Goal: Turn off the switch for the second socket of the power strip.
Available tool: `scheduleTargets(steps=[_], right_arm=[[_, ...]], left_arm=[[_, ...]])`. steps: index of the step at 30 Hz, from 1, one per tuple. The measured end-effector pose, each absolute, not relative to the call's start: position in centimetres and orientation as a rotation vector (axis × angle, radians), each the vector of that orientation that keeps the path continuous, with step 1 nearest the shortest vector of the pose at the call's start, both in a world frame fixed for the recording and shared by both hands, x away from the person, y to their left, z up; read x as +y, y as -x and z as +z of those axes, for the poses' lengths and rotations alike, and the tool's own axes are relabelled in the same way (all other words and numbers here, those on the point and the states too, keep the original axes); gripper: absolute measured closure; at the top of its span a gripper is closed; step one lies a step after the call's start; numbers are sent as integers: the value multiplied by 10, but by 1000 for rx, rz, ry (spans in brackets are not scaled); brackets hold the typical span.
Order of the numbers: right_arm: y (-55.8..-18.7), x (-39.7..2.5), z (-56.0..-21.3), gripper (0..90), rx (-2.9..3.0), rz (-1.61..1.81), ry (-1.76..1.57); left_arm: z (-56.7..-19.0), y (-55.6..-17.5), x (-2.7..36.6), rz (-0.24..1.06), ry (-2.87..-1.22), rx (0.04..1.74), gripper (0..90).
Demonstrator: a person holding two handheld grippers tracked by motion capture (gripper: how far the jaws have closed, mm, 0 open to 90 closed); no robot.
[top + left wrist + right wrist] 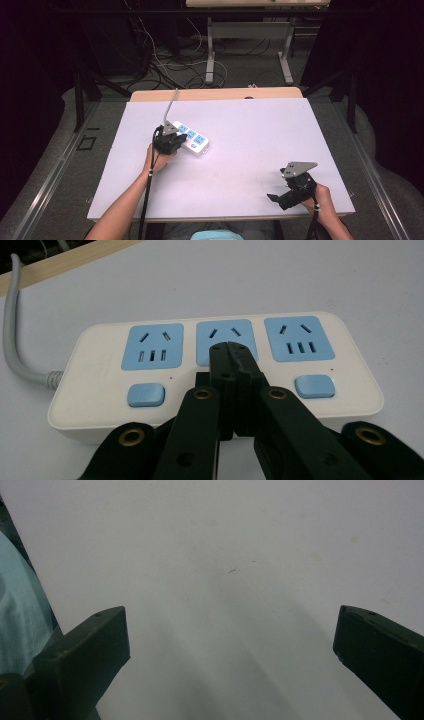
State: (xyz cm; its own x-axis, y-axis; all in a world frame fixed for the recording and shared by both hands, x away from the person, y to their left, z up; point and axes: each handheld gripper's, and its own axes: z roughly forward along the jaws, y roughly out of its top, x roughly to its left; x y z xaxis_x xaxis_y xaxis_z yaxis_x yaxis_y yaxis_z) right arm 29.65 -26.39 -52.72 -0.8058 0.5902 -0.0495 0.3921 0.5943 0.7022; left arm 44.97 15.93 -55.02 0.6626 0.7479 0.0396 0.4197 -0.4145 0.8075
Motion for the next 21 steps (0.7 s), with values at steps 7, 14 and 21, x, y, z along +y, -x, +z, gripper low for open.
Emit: scheduleTargets(steps=[7, 14, 21], right_arm=[[-296, -263, -528, 11, 2547, 1028, -810], [-296, -263, -528, 11, 2547, 1030, -811], [-296, -263, -528, 11, 2547, 1029, -811]], left_arm=[[-550, -449, 160, 501, -2065, 905, 900], [-551, -450, 160, 503, -2052, 905, 900], [-551, -450, 160, 504, -2051, 907, 900]])
